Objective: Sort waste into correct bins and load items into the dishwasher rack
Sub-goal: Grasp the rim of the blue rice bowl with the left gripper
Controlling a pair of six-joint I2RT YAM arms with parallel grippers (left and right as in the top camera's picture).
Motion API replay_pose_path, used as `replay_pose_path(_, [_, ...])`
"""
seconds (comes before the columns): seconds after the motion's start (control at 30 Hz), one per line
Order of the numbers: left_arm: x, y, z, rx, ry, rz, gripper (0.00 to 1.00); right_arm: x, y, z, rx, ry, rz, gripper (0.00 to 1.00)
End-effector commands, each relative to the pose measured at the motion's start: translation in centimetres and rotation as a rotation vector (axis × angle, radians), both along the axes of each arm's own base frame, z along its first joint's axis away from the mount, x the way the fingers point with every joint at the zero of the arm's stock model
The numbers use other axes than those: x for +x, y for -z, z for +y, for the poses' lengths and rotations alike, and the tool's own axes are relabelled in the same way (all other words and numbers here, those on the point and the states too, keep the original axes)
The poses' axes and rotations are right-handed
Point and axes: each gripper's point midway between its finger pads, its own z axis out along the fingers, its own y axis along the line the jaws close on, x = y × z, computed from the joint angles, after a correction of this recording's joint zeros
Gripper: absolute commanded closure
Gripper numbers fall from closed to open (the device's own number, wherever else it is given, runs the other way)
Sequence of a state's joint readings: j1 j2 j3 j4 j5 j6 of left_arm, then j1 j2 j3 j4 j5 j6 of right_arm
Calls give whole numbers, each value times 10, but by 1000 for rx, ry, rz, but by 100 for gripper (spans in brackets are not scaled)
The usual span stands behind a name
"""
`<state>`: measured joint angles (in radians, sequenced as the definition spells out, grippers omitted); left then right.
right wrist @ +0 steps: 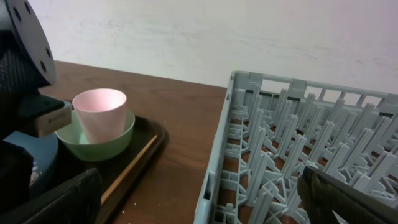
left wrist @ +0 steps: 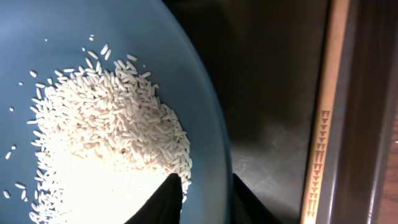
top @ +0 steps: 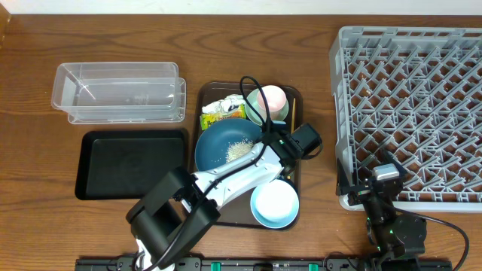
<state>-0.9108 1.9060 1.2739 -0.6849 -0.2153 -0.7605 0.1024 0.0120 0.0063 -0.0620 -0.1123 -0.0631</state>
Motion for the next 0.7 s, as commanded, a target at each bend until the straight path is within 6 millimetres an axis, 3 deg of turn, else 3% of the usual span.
replay_pose_path(0.0, [4,-21,-3,-33,2,-43,79,-1,0,2,-5,-8,-1,1])
replay_pose_path(0.07, [4,-25,-3,-38,2,-48,88,-1,0,2,-5,-8,-1,1])
replay_pose_path(0.13, [4,-27,-2,-41,2,-50,91,-1,0,2,-5,-8,-1,1])
replay_pose_path(0.33, [3,-41,0,-55,1,-66,94,-1,0,2,-5,-8,-1,1])
replay_pose_path(0.53, [6,-66,1,-94,-5,-121,94,-1,0,2,-5,-8,-1,1])
replay_pose_path(0.57, [6,-69,1,-101,-4,-123,92,-1,0,2,-5,-8,-1,1])
replay_pose_path(0.6, [5,-69,0,-108,-2,-116,78,-1,0,2,-5,-8,-1,1])
replay_pose_path(0.67, [1,-65,-4,-122,6,-88,62,-1,0,2,-5,-8,-1,1])
